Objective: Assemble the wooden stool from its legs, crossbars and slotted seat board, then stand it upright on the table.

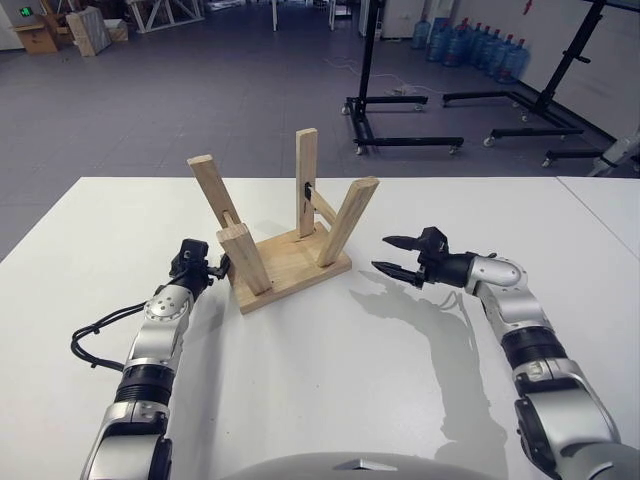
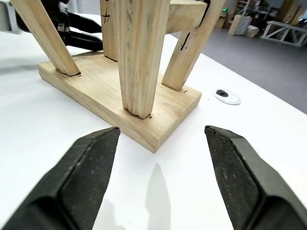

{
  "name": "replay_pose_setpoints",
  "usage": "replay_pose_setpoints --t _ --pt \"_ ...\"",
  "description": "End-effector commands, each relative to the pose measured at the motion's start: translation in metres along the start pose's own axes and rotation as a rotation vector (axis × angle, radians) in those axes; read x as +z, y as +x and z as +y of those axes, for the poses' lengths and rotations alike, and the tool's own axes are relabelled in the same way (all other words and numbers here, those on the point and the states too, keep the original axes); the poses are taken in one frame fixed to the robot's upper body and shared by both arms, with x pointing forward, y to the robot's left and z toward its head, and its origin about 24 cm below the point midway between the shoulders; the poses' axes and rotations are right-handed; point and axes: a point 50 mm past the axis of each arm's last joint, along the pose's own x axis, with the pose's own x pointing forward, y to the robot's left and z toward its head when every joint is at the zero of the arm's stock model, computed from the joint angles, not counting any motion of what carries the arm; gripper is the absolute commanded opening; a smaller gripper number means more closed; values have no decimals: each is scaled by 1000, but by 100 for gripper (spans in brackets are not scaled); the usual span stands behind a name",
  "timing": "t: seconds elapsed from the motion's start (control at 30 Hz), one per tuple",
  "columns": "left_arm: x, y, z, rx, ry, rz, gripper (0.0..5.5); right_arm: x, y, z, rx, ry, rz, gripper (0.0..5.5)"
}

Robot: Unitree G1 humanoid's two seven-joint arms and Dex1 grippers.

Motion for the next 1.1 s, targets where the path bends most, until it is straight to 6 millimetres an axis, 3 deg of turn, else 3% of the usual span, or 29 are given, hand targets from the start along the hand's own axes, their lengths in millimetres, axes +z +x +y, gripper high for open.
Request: replay_pose_setpoints --t 0.03,0.53,0.8,0.93,1.1 --pt "-1 0 2 -18 24 11 396 6 9 -10 11 34 -39 327" --pt "1 4 -10 -77 30 -5 396 11 60 2 113 74 -107 327" --pt "1 5 -8 -84 38 -5 396 1 61 17 214 89 -96 327" --pt "4 0 14 -34 -13 -43 396 -2 50 27 297 23 -75 327" --pt "5 -5 35 37 -41 -77 396 5 46 57 393 -33 -106 327"
